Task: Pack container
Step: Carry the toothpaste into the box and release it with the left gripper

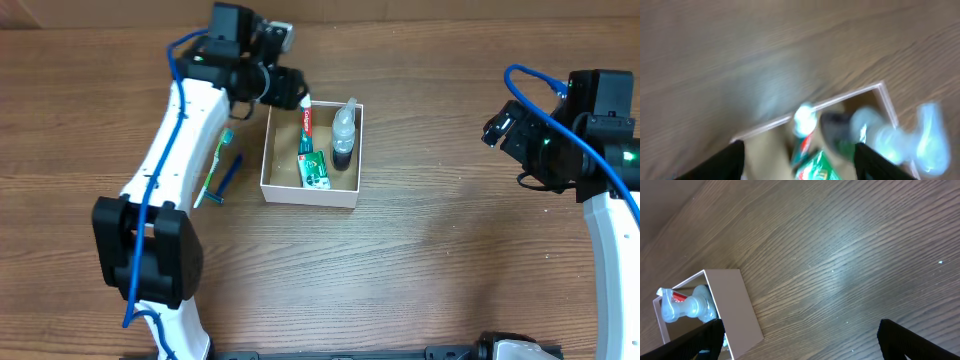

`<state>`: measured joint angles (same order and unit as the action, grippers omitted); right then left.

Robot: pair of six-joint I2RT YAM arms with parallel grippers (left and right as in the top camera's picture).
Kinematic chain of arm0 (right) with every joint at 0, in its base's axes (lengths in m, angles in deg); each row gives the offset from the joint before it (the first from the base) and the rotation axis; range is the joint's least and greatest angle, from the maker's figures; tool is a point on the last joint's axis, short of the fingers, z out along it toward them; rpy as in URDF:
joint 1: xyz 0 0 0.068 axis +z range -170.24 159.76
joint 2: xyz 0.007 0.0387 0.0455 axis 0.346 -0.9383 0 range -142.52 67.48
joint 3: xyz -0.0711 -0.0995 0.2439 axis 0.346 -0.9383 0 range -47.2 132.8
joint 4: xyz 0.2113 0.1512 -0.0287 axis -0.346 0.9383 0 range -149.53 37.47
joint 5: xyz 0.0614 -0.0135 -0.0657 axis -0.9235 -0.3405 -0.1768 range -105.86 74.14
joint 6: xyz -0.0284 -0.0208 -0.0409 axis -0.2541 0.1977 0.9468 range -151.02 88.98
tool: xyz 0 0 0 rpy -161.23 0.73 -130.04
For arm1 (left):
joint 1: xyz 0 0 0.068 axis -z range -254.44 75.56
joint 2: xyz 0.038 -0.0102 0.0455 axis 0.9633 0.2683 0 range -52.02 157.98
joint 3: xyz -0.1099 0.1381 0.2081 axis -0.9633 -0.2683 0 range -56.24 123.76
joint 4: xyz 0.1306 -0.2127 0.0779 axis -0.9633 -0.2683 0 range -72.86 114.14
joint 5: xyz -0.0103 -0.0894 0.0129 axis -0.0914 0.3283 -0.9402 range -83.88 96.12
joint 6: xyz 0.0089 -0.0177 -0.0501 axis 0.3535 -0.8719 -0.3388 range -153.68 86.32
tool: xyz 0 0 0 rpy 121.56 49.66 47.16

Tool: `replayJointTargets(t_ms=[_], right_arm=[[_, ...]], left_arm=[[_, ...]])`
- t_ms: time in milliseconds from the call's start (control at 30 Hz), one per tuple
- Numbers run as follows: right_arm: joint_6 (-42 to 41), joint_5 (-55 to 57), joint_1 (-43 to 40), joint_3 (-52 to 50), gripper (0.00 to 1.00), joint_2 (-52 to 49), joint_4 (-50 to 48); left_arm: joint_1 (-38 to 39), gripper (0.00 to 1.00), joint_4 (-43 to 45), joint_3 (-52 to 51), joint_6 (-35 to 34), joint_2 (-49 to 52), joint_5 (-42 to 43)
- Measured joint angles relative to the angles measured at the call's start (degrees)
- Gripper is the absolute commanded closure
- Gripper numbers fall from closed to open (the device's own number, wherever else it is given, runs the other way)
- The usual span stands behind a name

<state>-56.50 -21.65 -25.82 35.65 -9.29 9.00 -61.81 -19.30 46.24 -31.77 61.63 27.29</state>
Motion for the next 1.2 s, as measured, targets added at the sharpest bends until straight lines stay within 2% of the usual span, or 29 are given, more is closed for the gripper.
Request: replayJointTargets(t_ms=[67,233,667,767,1200], right_arm=[[0.0,0.0,0.0,0.0,0.0,0.0,0.1],[0.0,0.0,0.0,0.0,0.0,0.0,0.0],[0.0,0.0,0.0,0.0,0.0,0.0,0.0],[0.0,0.0,0.0,0.0,0.0,0.0,0.0],[0.0,0.0,0.0,0.0,0.0,0.0,0.0]], left_arm=[[2.4,0.33,4.6,0.0,0.0,0.0,-1.7],[4.1,0.39,5.4,0.0,-0.7,0.0,-5.0],[3.9,0.45,4.2,0.0,-2.4,6.3,-6.0],[3.9,0.51,4.3,0.0,-2.4,6.4,-6.0],[3.9,0.59,3.6,0.0,-3.1,6.4,-6.0]])
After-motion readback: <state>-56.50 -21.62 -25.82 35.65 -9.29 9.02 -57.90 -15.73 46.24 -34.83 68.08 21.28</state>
